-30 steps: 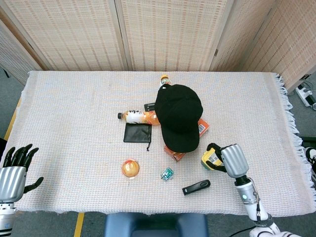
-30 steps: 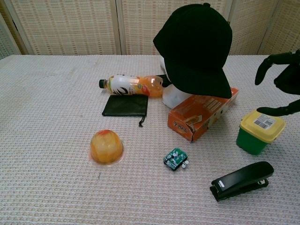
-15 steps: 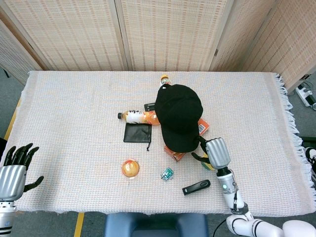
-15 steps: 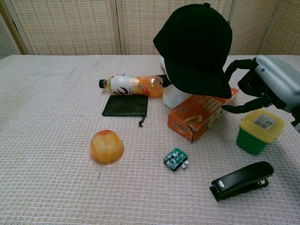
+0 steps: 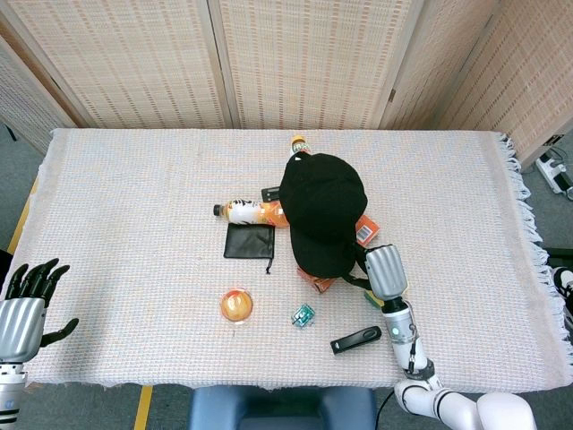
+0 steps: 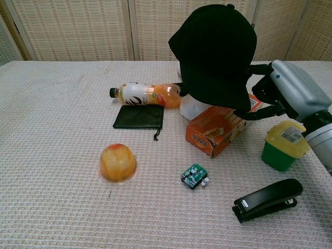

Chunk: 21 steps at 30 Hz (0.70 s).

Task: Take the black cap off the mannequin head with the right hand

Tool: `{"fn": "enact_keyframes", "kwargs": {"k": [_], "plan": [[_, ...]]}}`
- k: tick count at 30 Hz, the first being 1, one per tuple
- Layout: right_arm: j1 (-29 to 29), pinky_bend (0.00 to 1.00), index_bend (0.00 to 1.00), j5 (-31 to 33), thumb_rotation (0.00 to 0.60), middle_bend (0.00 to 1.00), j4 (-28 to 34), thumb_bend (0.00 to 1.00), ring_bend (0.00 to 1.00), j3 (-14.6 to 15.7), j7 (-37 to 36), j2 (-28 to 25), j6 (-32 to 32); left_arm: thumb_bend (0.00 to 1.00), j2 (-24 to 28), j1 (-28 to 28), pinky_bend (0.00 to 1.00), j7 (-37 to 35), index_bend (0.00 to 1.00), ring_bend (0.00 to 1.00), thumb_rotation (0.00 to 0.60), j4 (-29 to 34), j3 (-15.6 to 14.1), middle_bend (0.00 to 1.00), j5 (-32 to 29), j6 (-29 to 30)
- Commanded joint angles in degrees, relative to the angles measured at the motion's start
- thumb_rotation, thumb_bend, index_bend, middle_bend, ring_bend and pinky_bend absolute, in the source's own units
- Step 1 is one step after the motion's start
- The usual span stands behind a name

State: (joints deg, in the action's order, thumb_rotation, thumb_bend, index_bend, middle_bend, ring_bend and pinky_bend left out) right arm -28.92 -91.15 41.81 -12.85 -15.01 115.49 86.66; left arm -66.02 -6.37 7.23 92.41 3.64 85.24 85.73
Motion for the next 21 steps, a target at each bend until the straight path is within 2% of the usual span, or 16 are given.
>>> {"fn": "enact_keyframes", "kwargs": {"k": [1, 7, 10, 14, 21], "plan": [[-0.1, 1.0, 0.5, 0.1, 0.6, 0.97, -1.2, 0.39, 0.99, 0.1, -1.4, 0.0, 1.4, 0.2, 0.1, 0.0, 0.09, -0.3, 0.19, 0.14, 0.6, 0.0, 0.0, 0.14, 0.1, 0.0], [0.5, 1.0, 0.64, 0.5, 0.6, 0.97, -0.6, 0.77, 1.0, 0.4, -2.6, -2.0, 3.2, 0.2, 0.2, -0.2, 0.09, -0.7, 0.19, 0.14, 0.6, 0.1, -0.1, 0.14, 0.6, 0.1], [0.5, 1.0, 0.71, 0.9, 0.6, 0.98, 0.5, 0.88, 1.0, 0.2, -3.3, -2.9, 3.7, 0.2, 0.2, -0.3, 0.09, -0.6, 0.19, 0.14, 0.6, 0.4, -0.1, 0.14, 1.0, 0.2], [0.5, 1.0, 0.76, 1.4, 0.6, 0.99, 3.3, 0.94, 1.0, -0.6, -4.7, -4.0, 4.9, 0.2, 0.4, -0.2, 0.09, -0.5, 0.19, 0.14, 0.6, 0.8, -0.1, 0.14, 1.3, 0.5], [0.1, 1.0, 0.77, 4.4, 0.6, 0.99, 10.7, 0.94, 1.0, -4.0, -5.6, -7.0, 5.0, 0.2, 0.7, -0.2, 0.09, -0.4, 0.19, 0.14, 0.6, 1.2, -0.2, 0.14, 1.4, 0.6]]}}
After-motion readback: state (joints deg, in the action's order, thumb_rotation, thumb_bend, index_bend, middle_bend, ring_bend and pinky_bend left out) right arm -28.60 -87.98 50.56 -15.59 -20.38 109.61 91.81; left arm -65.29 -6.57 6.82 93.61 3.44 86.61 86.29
